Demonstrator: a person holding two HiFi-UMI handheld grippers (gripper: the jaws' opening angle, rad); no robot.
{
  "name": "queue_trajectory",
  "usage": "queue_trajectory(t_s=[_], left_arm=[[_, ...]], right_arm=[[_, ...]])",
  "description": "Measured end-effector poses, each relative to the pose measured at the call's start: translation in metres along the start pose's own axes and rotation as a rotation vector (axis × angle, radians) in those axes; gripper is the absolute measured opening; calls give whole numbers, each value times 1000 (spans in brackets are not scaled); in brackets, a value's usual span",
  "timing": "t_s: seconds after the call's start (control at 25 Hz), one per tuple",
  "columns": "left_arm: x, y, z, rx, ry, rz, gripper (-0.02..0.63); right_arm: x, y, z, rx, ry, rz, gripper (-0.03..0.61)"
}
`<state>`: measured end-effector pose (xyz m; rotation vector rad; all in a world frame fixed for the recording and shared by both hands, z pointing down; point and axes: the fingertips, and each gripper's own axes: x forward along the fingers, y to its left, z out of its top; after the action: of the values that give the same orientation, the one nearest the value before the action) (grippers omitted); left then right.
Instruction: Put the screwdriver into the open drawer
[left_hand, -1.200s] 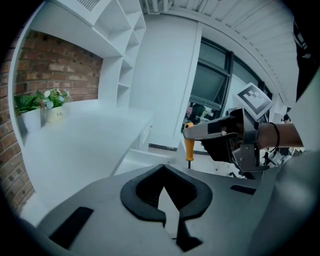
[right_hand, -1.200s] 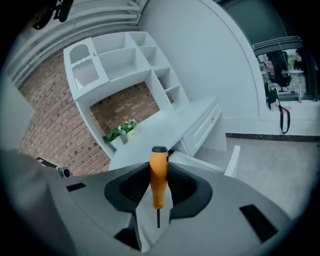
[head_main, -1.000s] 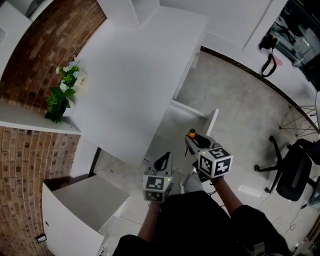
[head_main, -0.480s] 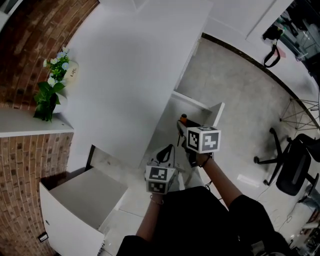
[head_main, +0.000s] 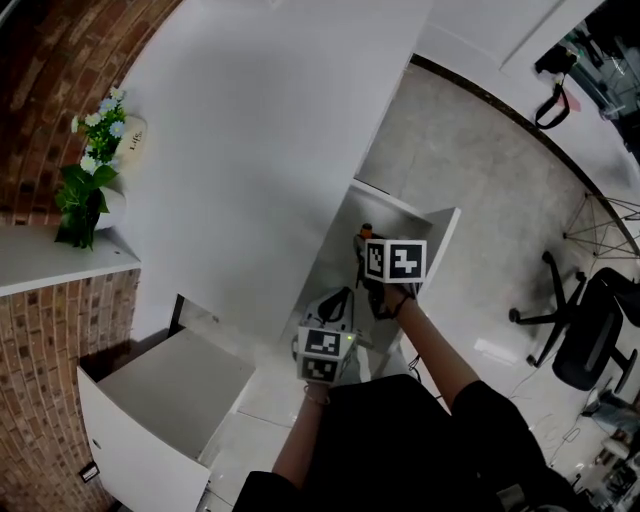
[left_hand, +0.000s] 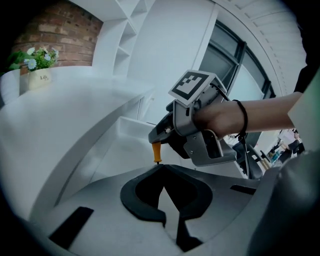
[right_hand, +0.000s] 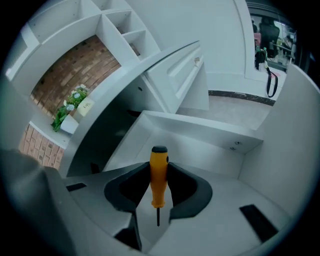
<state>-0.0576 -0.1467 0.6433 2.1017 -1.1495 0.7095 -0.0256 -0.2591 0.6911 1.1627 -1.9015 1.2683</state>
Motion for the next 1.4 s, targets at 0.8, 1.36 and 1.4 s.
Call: queue_trajectory(t_s=[0.8,1.36,1.4], left_arm=[[23,7,-16,-36,70,-21,9],[23,11,-21,-35,91,-18,9],[23,12,-21,-33,94,-17,9]], right_arm=[[48,-34,-20,123,94,-69,115],[62,-46,-34,141,138,-125,115],[63,-48,-35,142,141,-135,115]])
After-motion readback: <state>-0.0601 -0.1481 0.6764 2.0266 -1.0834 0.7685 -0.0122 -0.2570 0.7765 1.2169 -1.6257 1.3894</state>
